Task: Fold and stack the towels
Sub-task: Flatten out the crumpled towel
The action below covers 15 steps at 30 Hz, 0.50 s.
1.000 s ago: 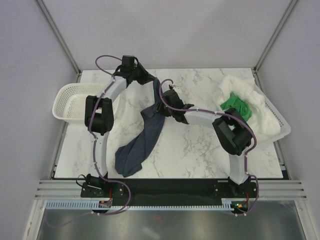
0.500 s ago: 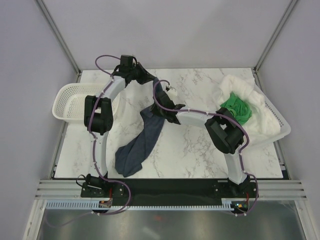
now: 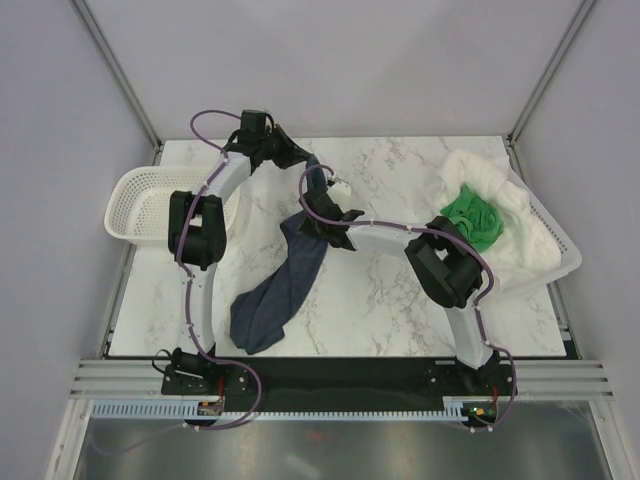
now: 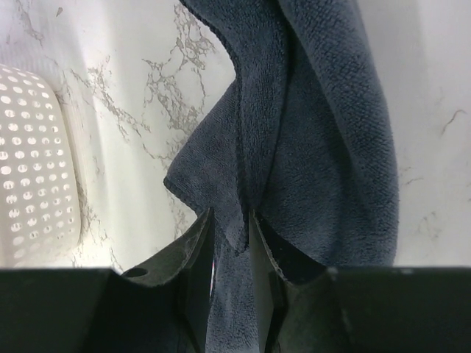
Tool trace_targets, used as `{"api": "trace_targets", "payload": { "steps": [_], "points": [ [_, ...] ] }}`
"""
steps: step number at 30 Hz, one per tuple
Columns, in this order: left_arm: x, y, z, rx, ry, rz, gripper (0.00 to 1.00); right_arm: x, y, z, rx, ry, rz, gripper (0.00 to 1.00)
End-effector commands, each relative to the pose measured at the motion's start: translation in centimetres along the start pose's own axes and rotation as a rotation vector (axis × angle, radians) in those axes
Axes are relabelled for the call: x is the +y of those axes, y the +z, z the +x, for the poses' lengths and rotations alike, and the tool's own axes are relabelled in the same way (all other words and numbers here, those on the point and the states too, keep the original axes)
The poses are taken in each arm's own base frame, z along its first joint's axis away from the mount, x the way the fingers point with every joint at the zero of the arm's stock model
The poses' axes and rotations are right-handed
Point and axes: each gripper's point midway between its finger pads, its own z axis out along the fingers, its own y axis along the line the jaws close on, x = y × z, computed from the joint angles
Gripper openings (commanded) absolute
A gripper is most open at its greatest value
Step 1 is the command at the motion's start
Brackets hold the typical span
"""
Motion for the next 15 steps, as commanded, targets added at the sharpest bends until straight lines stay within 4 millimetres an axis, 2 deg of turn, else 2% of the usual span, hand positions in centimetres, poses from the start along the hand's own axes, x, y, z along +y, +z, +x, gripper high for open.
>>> {"api": "trace_targets", "payload": {
  "steps": [1,11,15],
  "points": [
    [-0.2,0.5,0.0,0.01,0.032,0.035,0.02,0.7,0.7,-0.2,-0.015,0.009,0.005,0.33],
    [-0.1,0.6,0.0,0.002,0.033,0.029,0.02,-0.4,1.6,0.3,-0.015,-0.016,0.068,0.32],
    [-0.1,0.6,-0.1,0.0,0.034,0.029,0.02,-0.1,2.1,0.4,-0.011,-0.015,0.063,0.31]
  ]
}}
